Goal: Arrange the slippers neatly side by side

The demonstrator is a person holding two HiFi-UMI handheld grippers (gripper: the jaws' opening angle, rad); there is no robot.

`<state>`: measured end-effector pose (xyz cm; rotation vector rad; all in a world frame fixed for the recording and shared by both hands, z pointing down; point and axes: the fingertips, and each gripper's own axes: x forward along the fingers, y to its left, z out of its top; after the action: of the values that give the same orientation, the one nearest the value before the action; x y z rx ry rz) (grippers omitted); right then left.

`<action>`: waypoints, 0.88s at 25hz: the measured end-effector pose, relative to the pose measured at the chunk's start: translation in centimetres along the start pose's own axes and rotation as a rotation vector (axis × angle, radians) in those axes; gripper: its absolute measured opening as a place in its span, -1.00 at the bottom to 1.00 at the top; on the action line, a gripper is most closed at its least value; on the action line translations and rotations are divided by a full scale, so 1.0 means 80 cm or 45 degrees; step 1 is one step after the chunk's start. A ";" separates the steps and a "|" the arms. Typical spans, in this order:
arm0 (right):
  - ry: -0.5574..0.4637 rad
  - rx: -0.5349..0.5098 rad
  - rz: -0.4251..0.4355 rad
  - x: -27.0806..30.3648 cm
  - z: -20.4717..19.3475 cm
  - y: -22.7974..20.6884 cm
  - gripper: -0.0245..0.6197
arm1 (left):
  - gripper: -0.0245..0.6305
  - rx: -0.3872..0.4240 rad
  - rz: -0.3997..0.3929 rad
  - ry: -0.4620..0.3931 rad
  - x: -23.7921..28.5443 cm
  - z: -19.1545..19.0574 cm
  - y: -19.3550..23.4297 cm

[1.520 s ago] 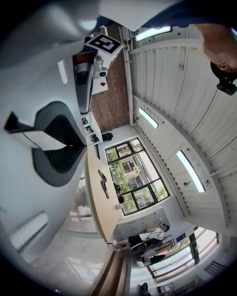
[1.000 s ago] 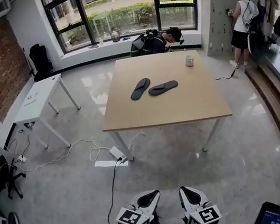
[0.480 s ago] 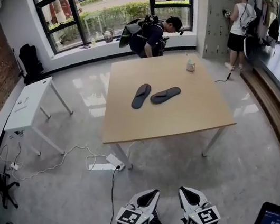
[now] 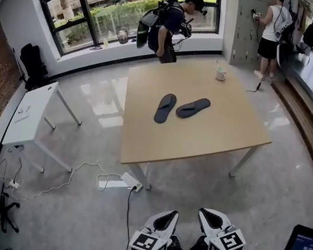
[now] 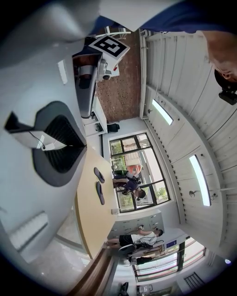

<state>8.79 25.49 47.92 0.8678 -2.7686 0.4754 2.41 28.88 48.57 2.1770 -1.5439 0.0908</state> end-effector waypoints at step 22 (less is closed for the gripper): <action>0.000 0.039 0.137 0.128 0.040 -0.100 -0.89 | -0.91 -0.002 0.112 0.026 0.118 0.052 0.079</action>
<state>4.92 12.83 49.80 0.7280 -2.8253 0.5374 -0.73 17.31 49.90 2.1003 -1.6277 0.1399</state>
